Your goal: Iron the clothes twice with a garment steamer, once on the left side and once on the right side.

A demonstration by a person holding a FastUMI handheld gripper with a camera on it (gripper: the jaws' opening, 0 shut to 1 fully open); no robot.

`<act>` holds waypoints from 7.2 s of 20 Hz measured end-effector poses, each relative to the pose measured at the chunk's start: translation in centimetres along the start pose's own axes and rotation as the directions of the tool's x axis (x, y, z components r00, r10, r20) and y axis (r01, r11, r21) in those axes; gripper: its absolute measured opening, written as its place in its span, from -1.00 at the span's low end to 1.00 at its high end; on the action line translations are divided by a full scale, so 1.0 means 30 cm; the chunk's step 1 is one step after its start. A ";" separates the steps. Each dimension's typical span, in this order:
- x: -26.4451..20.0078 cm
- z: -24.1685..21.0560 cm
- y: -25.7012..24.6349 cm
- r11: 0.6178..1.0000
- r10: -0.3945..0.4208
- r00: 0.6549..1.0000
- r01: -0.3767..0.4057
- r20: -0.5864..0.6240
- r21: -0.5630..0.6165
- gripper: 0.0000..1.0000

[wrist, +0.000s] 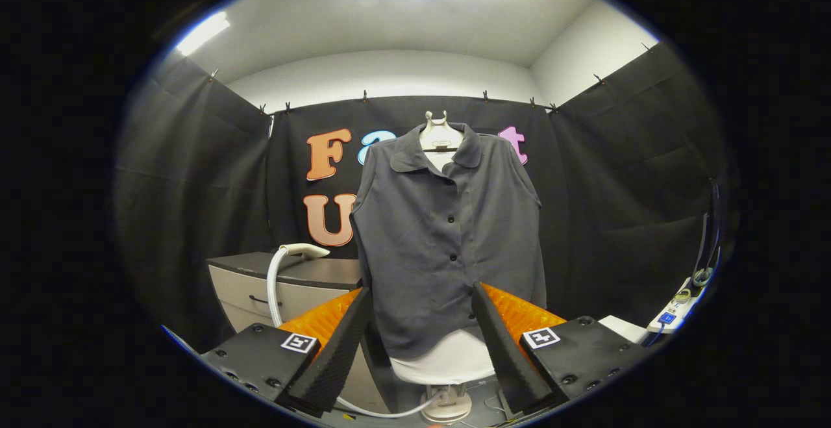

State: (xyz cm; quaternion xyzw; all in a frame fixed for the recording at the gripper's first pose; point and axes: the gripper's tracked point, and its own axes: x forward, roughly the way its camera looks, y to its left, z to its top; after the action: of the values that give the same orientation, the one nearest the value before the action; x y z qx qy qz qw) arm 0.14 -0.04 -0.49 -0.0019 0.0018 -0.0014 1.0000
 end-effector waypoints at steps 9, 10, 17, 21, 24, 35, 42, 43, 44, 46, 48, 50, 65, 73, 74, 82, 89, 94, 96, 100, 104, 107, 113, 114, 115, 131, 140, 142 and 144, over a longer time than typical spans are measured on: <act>-0.004 -0.017 -0.047 0.999 -0.032 0.999 0.033 -0.018 0.014 0.98; -0.003 -0.023 -0.048 0.999 -0.033 0.999 0.033 -0.024 0.020 0.98; 0.012 -0.058 -0.081 0.997 -0.079 0.996 0.079 -0.049 0.010 0.98; 0.015 -0.039 -0.046 0.996 -0.063 0.998 0.064 -0.028 0.057 0.97; 0.019 -0.048 -0.002 0.998 -0.024 0.999 0.027 -0.046 0.052 0.97; 0.216 0.052 0.280 0.989 0.129 0.989 -0.123 -0.074 0.077 0.97; 0.503 0.226 0.624 0.971 0.229 0.969 -0.222 -0.088 0.085 0.95; 0.538 0.245 0.703 0.964 0.257 0.961 -0.248 -0.098 0.095 0.94; 0.579 0.259 0.771 0.956 0.285 0.952 -0.275 -0.112 0.098 0.94; 0.699 0.272 0.907 0.941 0.334 0.932 -0.320 -0.140 0.112 0.94; 0.806 0.245 1.051 0.922 0.385 0.901 -0.362 -0.202 0.140 0.94; 0.913 0.175 1.181 0.910 0.415 0.864 -0.392 -0.286 0.137 0.95; 1.528 -0.429 1.436 0.952 0.202 0.705 -0.304 -0.679 -0.032 0.95; 1.529 -0.611 1.418 0.964 0.171 0.574 -0.267 -0.801 0.014 0.86; 1.528 -0.623 1.422 0.965 0.169 0.567 -0.260 -0.806 0.020 0.79; 1.506 -0.654 1.411 0.965 0.223 0.532 -0.236 -0.817 0.110 0.15; 1.448 -0.628 1.386 0.950 0.278 0.597 -0.288 -0.752 0.123 0.04; 1.334 -0.602 1.387 0.925 0.342 0.649 -0.360 -0.680 0.122 -0.01; 1.305 -0.572 1.377 0.920 0.361 0.677 -0.371 -0.641 0.126 -0.05; 1.224 -0.501 1.363 0.900 0.418 0.702 -0.408 -0.577 0.155 -0.05; 1.064 -0.421 1.364 0.862 0.496 0.708 -0.470 -0.503 0.187 -0.05; 0.915 -0.324 1.364 0.821 0.560 0.690 -0.537 -0.459 0.195 -0.05; 0.652 -0.081 1.316 0.755 0.648 0.678 -0.631 -0.347 0.177 -0.06; 0.622 -0.042 1.305 0.748 0.659 0.679 -0.638 -0.323 0.185 -0.06; 0.576 -0.013 1.296 0.734 0.677 0.673 -0.650 -0.299 0.198 -0.06; 0.221 0.075 0.824 0.747 0.659 0.740 -0.620 -0.138 0.242 -0.06; 0.320 0.092 0.483 0.856 0.505 0.857 -0.480 -0.108 0.191 -0.06; 0.337 0.082 0.427 0.874 0.473 0.875 -0.449 -0.109 0.186 -0.06; 0.349 0.055 0.383 0.884 0.454 0.883 -0.429 -0.121 0.186 -0.06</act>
State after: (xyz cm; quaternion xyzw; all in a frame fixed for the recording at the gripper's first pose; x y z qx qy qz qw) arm 10.64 11.44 1.08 0.0756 0.0828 0.2264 0.9676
